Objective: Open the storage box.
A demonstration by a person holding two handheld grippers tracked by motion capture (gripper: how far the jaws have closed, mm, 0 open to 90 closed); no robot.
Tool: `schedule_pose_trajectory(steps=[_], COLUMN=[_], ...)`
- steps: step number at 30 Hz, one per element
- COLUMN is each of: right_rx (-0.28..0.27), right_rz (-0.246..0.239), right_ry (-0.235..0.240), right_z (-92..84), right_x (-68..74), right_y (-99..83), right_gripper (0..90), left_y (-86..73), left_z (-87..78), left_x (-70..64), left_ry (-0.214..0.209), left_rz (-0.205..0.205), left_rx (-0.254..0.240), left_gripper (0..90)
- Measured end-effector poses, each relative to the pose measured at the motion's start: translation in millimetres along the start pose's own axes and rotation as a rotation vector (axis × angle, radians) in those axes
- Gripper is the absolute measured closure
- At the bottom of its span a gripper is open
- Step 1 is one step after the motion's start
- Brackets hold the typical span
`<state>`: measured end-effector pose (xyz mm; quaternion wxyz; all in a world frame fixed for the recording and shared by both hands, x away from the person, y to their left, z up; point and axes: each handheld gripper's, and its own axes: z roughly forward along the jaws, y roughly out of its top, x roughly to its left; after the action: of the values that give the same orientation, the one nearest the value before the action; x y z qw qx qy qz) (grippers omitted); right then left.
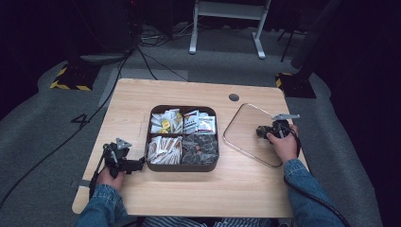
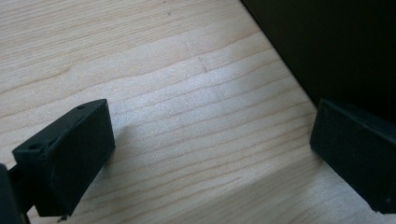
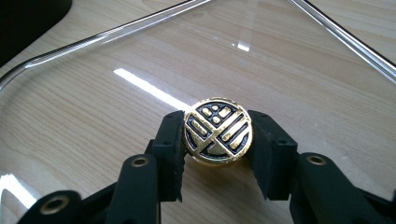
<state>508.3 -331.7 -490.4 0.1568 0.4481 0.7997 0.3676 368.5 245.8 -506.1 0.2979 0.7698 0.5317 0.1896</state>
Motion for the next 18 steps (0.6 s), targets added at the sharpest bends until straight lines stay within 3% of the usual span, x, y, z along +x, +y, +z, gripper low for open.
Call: schedule_pose_trajectory(steps=[10, 14, 18], right_rx=[-0.01, -0.03, -0.039], right_rz=[0.004, 0.007, 0.011], right_ry=[0.001, -0.006, -0.012], right_z=[0.6, -0.6, -2.0], right_x=[0.5, 1.5, 2.4], right_y=[-1.1, 0.2, 1.8], right_gripper=[57.7, 46.0, 41.8], left_y=[0.0, 0.2, 0.2], left_z=[0.0, 0.1, 0.0], left_x=[0.0, 0.2, 0.2], left_ry=[0.0, 0.0, 0.0], left_rz=[0.0, 0.004, 0.004], left_rx=[0.0, 0.0, 0.0], left_gripper=[0.0, 0.0, 0.0])
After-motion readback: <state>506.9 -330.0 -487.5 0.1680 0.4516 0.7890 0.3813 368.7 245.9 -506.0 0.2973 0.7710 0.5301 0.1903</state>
